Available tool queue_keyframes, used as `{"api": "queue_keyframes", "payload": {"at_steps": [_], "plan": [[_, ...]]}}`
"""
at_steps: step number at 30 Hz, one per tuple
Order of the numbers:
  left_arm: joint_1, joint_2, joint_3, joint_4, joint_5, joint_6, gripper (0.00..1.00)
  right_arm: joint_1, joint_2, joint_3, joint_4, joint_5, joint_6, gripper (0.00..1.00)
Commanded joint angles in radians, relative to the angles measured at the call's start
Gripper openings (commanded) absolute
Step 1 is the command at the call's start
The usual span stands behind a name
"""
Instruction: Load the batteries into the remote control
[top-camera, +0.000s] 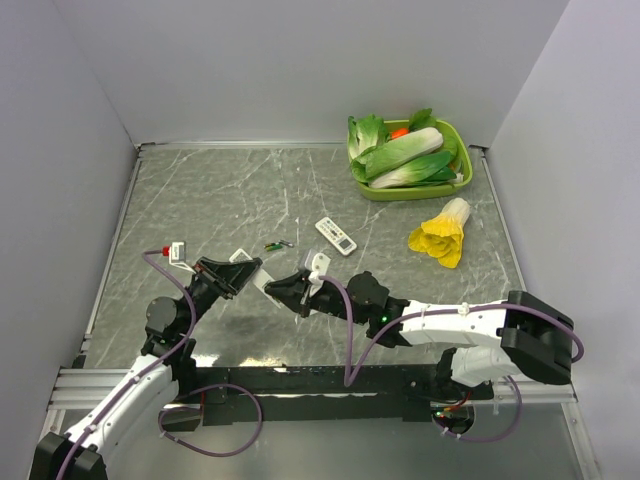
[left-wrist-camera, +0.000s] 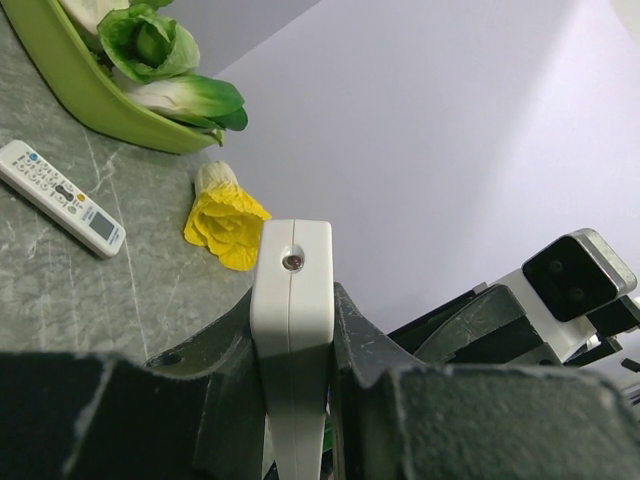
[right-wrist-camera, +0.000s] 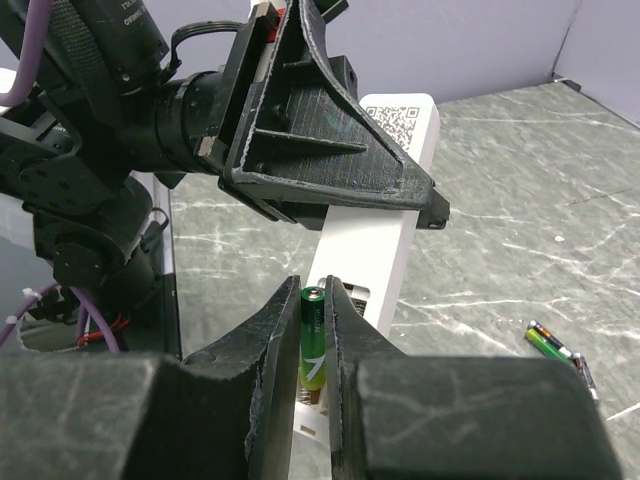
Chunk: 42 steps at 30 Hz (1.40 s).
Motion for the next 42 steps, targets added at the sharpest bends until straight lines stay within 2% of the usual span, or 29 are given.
{"api": "queue_keyframes", "payload": {"at_steps": [1,21,28,37,42], "plan": [[-0.004,-0.028,-0.140,0.109,-0.029,-0.049,0.02,0.013,0.016,0.044,-0.038,0.013,-0.005,0.00],[-0.004,-0.077,-0.134,0.051,-0.055,-0.052,0.02,0.013,0.031,0.051,-0.088,0.044,0.006,0.01],[-0.004,-0.026,-0.130,0.086,-0.040,-0.050,0.02,0.012,0.044,0.065,-0.081,0.039,0.009,0.13],[-0.004,-0.055,-0.127,0.049,-0.044,-0.046,0.02,0.015,0.048,0.059,-0.063,0.041,0.009,0.30],[-0.004,-0.057,-0.123,0.042,-0.043,-0.046,0.02,0.013,0.044,0.059,-0.058,0.044,0.009,0.35]]}}
